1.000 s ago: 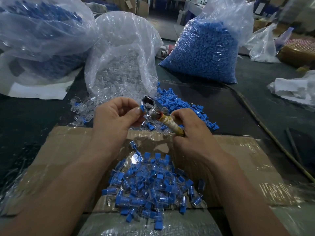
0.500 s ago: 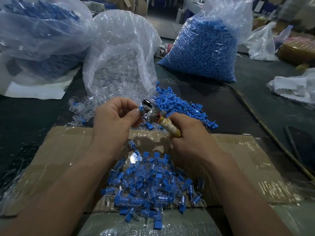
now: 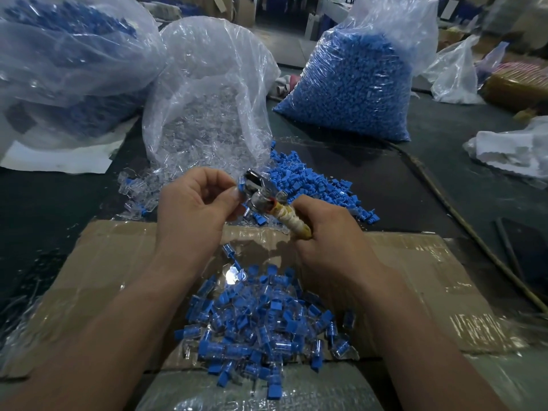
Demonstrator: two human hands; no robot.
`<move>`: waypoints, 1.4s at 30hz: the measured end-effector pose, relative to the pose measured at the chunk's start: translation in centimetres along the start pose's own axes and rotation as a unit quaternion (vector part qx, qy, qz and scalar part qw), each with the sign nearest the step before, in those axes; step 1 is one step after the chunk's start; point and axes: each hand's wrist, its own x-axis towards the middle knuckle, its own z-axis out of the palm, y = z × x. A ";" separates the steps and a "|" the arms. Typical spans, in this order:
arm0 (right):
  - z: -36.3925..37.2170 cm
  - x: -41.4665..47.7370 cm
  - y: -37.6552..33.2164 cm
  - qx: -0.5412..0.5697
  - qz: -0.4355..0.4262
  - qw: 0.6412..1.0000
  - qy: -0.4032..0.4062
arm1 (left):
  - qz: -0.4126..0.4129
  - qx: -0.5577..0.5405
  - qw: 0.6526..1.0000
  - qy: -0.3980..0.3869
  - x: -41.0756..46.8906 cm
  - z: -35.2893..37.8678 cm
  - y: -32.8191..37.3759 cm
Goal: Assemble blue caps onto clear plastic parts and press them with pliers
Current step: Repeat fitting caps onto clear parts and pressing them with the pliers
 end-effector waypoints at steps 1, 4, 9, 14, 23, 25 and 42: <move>0.0 0.0 0.0 0.002 0.000 1.000 -0.004 | -0.001 0.006 1.000 0.001 0.0 0.0 0.0; -0.2 0.2 0.2 0.027 0.008 1.000 -0.010 | -0.010 0.009 1.000 0.005 0.0 0.1 -0.1; -0.8 0.2 0.6 0.061 0.018 0.998 -0.020 | -0.007 0.023 1.000 0.005 -0.2 0.2 -0.1; -1.1 0.1 1.1 0.020 0.013 0.999 -0.032 | -0.026 -0.033 0.999 0.017 0.3 -0.6 0.3; -0.9 0.3 1.4 -0.014 0.013 0.996 -0.092 | -0.083 -0.030 0.964 -0.253 -1.1 -0.4 2.0; -0.7 0.4 1.5 -0.023 0.010 0.994 -0.111 | -0.081 0.003 0.945 -0.317 -1.3 -0.2 2.0; -0.4 0.6 2.2 -0.032 0.024 0.986 -0.160 | -0.103 0.023 0.978 -0.179 -0.4 -0.6 0.5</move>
